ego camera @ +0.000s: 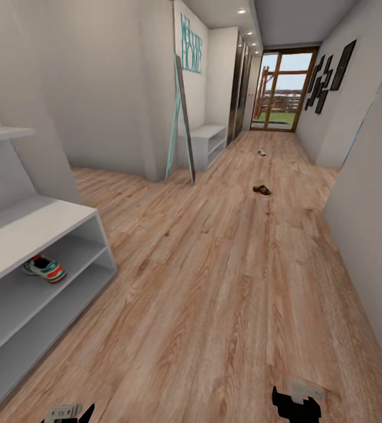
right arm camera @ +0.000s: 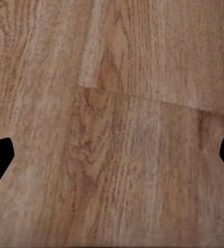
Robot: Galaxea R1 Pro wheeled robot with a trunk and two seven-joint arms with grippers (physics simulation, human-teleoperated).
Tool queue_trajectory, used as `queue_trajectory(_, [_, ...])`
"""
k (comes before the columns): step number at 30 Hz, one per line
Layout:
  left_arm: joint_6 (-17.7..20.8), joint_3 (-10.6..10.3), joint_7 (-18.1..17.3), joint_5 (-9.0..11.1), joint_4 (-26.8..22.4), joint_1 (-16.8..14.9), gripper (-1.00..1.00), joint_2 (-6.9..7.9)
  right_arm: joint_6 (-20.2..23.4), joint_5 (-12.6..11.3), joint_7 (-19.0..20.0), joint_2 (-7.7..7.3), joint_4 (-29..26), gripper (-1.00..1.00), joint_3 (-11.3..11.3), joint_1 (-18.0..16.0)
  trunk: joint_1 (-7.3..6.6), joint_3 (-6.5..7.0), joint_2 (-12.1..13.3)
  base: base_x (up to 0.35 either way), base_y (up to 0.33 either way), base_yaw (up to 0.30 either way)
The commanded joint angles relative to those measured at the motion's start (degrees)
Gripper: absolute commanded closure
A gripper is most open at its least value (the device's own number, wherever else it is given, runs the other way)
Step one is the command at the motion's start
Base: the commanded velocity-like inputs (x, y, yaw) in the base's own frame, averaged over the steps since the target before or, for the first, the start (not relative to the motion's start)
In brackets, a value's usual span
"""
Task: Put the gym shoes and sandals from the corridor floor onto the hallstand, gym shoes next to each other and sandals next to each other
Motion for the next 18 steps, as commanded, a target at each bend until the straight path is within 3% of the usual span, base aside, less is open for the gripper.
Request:
queue_trajectory(1, [0.06, 0.21, -0.57, 0.44, 0.05, -0.02, -1.00, 0.00, -0.09, -0.39, -0.19, 0.01, 0.01, -1.00, 0.48, -0.03, -0.01, 0.02, -0.02, 0.000, 0.000, -0.246])
queue_trajectory(9, [0.10, 0.21, -0.54, 0.44, 0.05, -0.02, -1.00, 0.00, -0.09, -0.31, -0.19, 0.07, 0.06, -1.00, 0.56, -0.02, -0.01, 0.55, -0.02, 0.089, 0.000, -0.243])
queue_trajectory(18, [0.10, 0.21, -0.52, 0.51, 0.05, -0.02, -1.00, 0.00, -0.09, -0.15, -0.19, 0.14, 0.03, -1.00, 0.64, -0.02, -0.01, 1.15, -0.02, 0.311, 0.000, -0.237])
